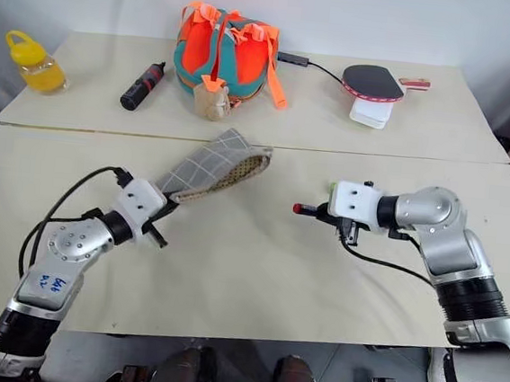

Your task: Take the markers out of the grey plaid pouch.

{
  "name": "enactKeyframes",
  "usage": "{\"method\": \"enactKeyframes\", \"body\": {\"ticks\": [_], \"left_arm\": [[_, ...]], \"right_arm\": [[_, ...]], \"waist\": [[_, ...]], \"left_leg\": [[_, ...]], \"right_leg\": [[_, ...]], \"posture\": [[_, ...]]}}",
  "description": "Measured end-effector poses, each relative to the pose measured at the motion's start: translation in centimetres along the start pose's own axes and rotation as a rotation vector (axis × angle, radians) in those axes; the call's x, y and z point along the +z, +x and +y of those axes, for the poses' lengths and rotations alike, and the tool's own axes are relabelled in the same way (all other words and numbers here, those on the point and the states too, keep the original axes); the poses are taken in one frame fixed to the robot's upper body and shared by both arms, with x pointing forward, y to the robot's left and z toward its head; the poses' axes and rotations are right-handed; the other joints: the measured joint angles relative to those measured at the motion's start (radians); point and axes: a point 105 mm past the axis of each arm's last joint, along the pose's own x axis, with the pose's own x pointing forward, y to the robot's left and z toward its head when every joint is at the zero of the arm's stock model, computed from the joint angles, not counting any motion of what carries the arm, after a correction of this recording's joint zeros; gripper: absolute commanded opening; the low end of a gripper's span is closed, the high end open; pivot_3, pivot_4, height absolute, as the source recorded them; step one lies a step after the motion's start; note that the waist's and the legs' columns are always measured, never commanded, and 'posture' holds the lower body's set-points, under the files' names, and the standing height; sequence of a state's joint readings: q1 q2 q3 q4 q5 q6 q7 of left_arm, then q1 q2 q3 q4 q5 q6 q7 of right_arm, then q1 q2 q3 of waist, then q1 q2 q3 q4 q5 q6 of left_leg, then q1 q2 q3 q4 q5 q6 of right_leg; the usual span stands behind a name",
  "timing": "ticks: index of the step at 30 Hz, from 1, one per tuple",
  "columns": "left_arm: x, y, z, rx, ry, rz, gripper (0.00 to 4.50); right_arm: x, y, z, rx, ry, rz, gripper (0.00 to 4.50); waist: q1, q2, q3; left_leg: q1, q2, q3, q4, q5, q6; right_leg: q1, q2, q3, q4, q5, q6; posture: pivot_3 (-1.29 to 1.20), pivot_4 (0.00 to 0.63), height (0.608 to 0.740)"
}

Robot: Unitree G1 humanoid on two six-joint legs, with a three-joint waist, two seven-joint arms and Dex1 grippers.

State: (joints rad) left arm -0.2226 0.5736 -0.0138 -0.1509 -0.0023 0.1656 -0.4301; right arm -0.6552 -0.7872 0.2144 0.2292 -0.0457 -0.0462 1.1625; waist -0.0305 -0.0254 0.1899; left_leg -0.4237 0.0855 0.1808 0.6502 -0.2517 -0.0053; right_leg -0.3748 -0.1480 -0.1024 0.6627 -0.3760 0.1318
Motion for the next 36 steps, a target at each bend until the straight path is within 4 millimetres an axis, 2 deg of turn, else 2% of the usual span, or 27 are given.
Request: {"method": "enactKeyframes", "body": {"ticks": [1, 8, 10, 13, 17, 20, 23, 30, 32, 36], "left_arm": [[0.1, -0.1, 0.2, 0.009, 0.007, -0.003, 0.95], [0.0, -0.6, 0.6, 0.01, -0.031, -0.017, 3.21], [0.3, -1.1, 0.2, -0.02, -0.043, -0.035, 3.84], [0.3, -2.1, -0.1, -0.024, -0.06, -0.041, 3.84], [0.1, -4.5, 0.1, 0.024, -0.255, -0.081, 3.84], [-0.6, -6.0, -0.2, 0.032, -0.391, -0.074, 3.84], [-1.5, -7.7, -0.1, 0.054, -0.507, -0.061, 3.84], [-2.2, -9.7, -0.1, 0.079, -0.549, -0.05, 3.84], [-2.7, -10.3, 0.3, 0.1, -0.555, -0.04, 3.84], [-4.0, -11.3, 1.4, 0.178, -0.598, -0.048, 3.84]], "right_arm": [[-0.3, 0.0, 0.0, -0.007, 0.006, 0.004, 0.51], [-0.5, 0.4, -0.1, -0.032, 0.017, -0.013, 2.91], [-0.2, 0.4, -0.3, -0.045, 0.04, -0.043, 3.58], [0.3, -0.1, -0.3, -0.078, 0.145, -0.124, 3.58], [2.6, -0.9, -0.5, -0.199, 0.372, -0.389, 3.58], [3.2, -0.7, 1.2, -0.256, 0.484, -0.497, 3.58], [1.8, -0.5, 3.2, -0.289, 0.562, -0.481, 3.58], [-0.8, -3.2, 4.6, -0.411, 0.564, -0.424, 3.58], [-1.8, -3.9, 5.4, -0.426, 0.571, -0.399, 3.58], [-3.5, -4.9, 5.3, -0.467, 0.573, -0.365, 3.58]], "waist": [[0.0, 0.0, 0.0], [0.0, 0.0, 0.0], [0.0, 0.0, 0.0], [0.001, 0.0, 0.0], [0.001, 0.0, 0.0], [0.004, 0.0, 0.0], [0.006, 0.0, 0.0], [0.002, 0.0, 0.0], [0.001, 0.0, 0.0], [-0.001, 0.0, 0.0]], "left_leg": [[0.0, 0.0, 0.0, 0.0, 0.0, 0.0], [0.0, 0.0, 0.0, 0.0, 0.0, 0.0], [0.0, 0.0, 0.0, -0.001, 0.0, 0.0], [0.0, 0.0, -0.001, -0.001, 0.0, 0.0], [0.0, 0.0, -0.002, -0.001, 0.0, 0.0], [0.0, 0.0, -0.004, -0.001, 0.0, 0.0], [0.0, -0.002, -0.004, 0.0, -0.001, 0.001], [0.002, -0.001, -0.004, 0.0, -0.001, 0.001], [0.002, -0.001, -0.004, -0.001, -0.001, 0.001], [0.003, -0.001, -0.003, 0.0, 0.0, 0.001]], "right_leg": [[0.0, 0.0, 0.0, 0.0, 0.0, 0.0], [0.0, 0.0, 0.0, 0.0, 0.0, 0.0], [0.0, 0.0, 0.0, 0.0, 0.0, 0.0], [0.0, 0.0, 0.0, 0.0, 0.0, 0.0], [0.001, 0.0, -0.001, 0.0, 0.0, 0.0], [0.002, -0.001, -0.001, 0.0, 0.0, 0.0], [0.004, -0.002, -0.001, -0.001, 0.0, 0.0], [0.005, -0.001, -0.001, -0.001, 0.0, 0.0], [0.005, -0.001, -0.001, -0.002, 0.0, 0.0], [0.005, -0.001, -0.001, -0.002, 0.0, 0.0]], "posture": [[0.0, 0.15, 0.74], [0.0, 0.15, 0.74], [0.0, 0.15, 0.74], [0.0, 0.15, 0.74], [0.0, 0.15, 0.74], [0.0, 0.15, 0.74], [0.0, 0.15, 0.74], [0.0, 0.15, 0.74], [0.0, 0.15, 0.74], [0.0, 0.15, 0.74]]}}
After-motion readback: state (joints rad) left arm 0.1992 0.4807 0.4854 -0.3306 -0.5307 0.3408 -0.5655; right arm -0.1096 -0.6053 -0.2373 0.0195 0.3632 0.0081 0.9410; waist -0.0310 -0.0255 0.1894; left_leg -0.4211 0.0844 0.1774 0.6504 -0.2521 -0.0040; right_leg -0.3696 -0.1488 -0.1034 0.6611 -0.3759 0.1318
